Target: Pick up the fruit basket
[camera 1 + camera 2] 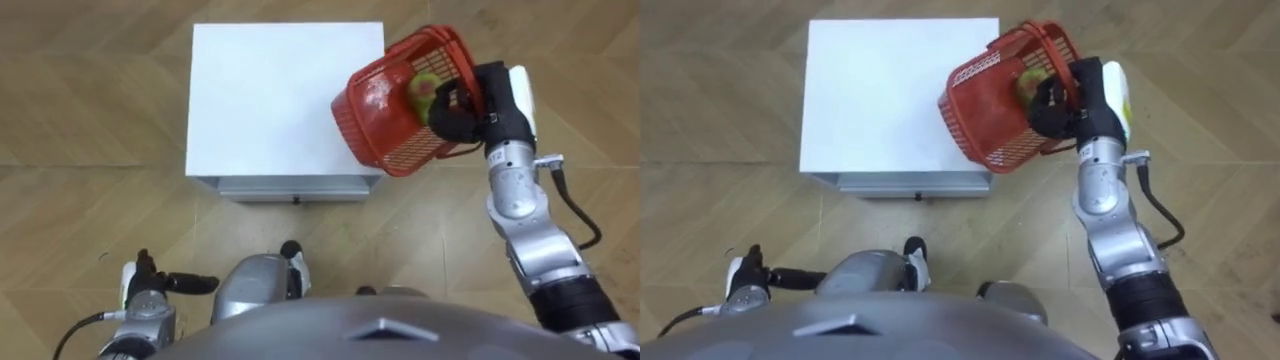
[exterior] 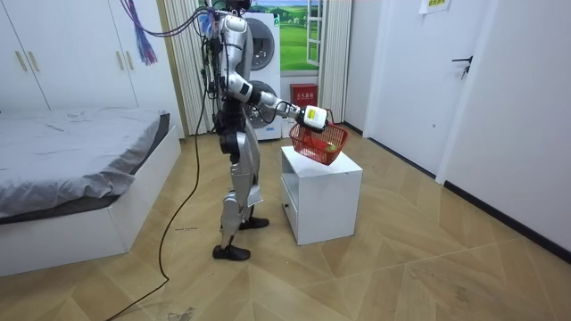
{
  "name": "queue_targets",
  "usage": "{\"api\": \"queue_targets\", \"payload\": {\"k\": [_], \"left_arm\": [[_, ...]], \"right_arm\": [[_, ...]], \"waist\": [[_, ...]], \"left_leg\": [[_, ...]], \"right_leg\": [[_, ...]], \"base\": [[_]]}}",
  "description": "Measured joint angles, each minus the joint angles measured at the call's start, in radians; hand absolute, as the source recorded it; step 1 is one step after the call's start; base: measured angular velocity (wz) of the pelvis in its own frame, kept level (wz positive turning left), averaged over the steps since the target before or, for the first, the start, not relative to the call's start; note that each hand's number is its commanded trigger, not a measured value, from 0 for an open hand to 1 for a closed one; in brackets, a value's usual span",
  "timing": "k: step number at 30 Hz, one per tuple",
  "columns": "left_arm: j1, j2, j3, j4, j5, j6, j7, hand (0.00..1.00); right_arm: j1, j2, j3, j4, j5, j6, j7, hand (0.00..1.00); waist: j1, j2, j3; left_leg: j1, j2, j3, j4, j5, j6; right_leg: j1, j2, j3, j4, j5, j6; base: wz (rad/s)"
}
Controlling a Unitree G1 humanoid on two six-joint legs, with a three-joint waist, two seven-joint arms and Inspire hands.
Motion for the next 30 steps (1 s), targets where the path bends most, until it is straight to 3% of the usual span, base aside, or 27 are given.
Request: {"api": "queue_targets", "payload": {"k": [7,13,21,26,30], "left_arm": [[0.027,-0.002,0.002,0.024,0.018,0.021,-0.004,0.0],[0.042,-0.004,0.008,0.025,0.105,0.032,-0.024,0.0],[0.072,-0.006,0.007,0.023,0.13,0.068,-0.051,0.0],[0.074,-0.006,0.004,0.038,0.13,0.068,-0.052,0.0],[0.074,-0.003,0.006,0.038,0.13,0.083,-0.054,0.0]], "right_arm": [[0.001,0.03,0.01,-0.061,0.001,0.0,0.07,1.0],[0.001,0.049,0.041,-0.061,-0.001,0.001,0.121,1.0],[-0.001,0.065,0.055,-0.058,0.027,0.002,0.147,1.0],[-0.041,0.066,0.084,0.076,0.046,0.005,0.136,1.0],[-0.07,0.066,0.089,0.121,0.045,0.037,0.136,1.0]], "waist": [[0.011,-0.001,-0.0007],[0.023,-0.001,-0.0012],[0.045,-0.009,-0.0067],[0.068,-0.016,-0.0034],[0.089,-0.034,0.0017]], "left_leg": [[0.018,0.001,-0.013,0.008,0.001,-0.001],[0.016,0.005,-0.013,0.016,0.001,-0.002],[0.007,0.002,-0.023,0.018,0.001,-0.002],[-0.026,-0.005,-0.038,0.018,0.003,-0.003],[-0.055,-0.007,-0.048,0.022,0.009,-0.003]], "right_leg": [[0.025,0.002,-0.009,0.002,0.0,-0.001],[0.025,0.005,-0.009,0.004,0.003,-0.005],[0.024,0.005,-0.019,0.001,0.003,-0.005],[0.006,0.007,-0.044,0.005,0.003,-0.005],[-0.024,0.004,-0.05,0.02,0.001,-0.007]], "base": [[0.02],[0.0],[0.04],[0.13],[0.07]]}}
